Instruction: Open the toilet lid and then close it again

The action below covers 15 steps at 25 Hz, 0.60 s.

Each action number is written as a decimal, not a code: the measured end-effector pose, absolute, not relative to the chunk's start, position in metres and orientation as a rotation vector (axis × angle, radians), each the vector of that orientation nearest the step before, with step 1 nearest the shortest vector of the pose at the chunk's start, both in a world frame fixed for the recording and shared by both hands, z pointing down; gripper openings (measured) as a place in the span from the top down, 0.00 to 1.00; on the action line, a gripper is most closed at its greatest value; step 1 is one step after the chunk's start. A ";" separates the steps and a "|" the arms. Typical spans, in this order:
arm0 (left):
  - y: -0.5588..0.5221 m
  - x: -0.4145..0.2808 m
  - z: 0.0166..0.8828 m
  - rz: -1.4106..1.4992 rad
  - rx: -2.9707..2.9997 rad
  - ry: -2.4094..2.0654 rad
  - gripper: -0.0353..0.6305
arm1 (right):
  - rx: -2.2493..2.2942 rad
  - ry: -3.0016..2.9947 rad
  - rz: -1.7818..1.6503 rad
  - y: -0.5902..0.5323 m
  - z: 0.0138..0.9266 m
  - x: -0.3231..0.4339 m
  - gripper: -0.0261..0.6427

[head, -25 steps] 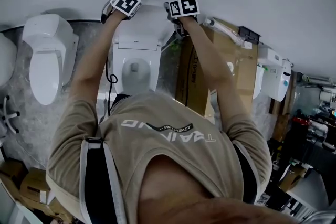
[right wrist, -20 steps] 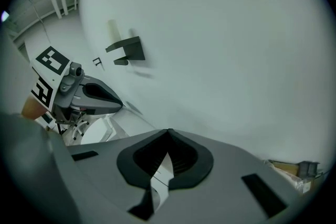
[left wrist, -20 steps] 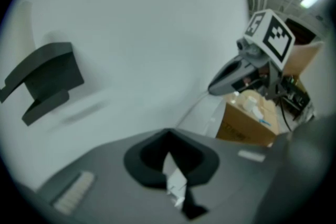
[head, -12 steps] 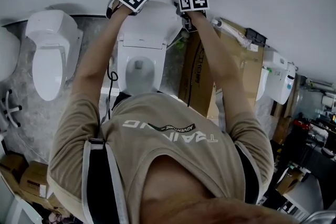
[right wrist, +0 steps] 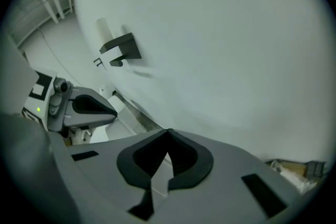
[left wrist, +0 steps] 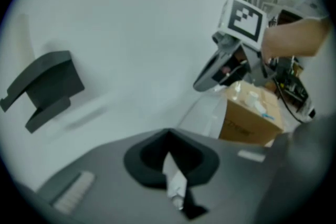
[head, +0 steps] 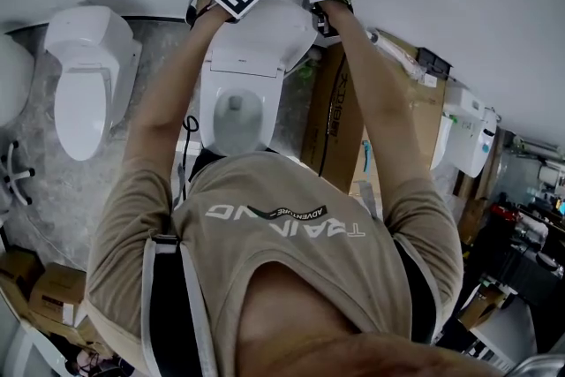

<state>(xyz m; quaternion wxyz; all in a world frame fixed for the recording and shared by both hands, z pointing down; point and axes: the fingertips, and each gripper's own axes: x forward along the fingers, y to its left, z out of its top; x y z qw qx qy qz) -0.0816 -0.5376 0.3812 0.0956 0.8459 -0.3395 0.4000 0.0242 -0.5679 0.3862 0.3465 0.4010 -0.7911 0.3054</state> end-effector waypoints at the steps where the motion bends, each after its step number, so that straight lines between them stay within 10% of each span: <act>1: -0.537 -0.082 0.381 1.181 2.500 -0.994 0.96 | 1.023 -2.060 0.866 -0.567 0.387 0.022 0.94; 15: -0.471 -0.096 0.374 1.216 2.503 -0.850 0.96 | 1.006 -2.087 0.819 -0.508 0.382 -0.001 0.94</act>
